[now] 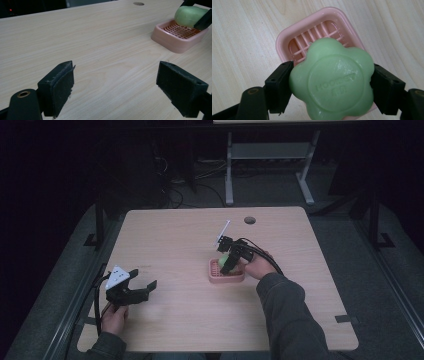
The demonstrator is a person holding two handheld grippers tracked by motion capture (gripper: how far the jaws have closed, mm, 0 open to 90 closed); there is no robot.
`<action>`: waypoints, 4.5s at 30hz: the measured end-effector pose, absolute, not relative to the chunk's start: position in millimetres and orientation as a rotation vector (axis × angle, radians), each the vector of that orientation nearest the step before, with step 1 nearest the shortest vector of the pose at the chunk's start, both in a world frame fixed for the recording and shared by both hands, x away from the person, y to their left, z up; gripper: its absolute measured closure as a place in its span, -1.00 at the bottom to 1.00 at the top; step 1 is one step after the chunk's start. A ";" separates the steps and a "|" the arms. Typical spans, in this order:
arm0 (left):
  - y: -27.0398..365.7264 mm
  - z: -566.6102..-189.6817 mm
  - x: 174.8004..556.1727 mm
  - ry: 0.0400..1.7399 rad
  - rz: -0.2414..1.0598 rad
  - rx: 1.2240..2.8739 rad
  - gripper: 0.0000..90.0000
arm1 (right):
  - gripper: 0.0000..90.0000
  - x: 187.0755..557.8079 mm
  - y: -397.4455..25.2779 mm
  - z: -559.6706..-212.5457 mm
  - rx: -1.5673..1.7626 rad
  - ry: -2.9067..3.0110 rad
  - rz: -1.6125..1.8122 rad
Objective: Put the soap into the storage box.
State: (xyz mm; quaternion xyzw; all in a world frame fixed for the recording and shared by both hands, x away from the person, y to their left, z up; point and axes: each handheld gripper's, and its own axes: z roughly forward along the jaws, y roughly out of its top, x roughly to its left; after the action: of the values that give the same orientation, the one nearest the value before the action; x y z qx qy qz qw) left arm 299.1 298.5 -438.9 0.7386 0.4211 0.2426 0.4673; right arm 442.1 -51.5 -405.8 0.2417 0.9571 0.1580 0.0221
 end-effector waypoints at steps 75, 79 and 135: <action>297.7 -439.7 302.2 1.040 0.602 1.814 -0.69 | -0.42 442.1 -60.2 -401.4 0.794 2.951 0.589; 297.9 -438.8 301.2 1.033 0.602 1.813 -0.69 | -0.44 440.6 -64.6 -396.9 0.817 2.938 0.603; 296.4 -440.0 300.9 1.033 0.598 1.824 -0.69 | -0.46 412.2 -129.7 -389.4 0.930 2.858 0.642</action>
State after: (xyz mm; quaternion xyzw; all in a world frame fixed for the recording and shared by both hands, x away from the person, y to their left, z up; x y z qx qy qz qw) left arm 300.9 296.4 -440.0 0.7418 0.4202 0.2431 0.4627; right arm 412.2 -129.7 -389.4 0.3024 0.9294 0.2088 0.0343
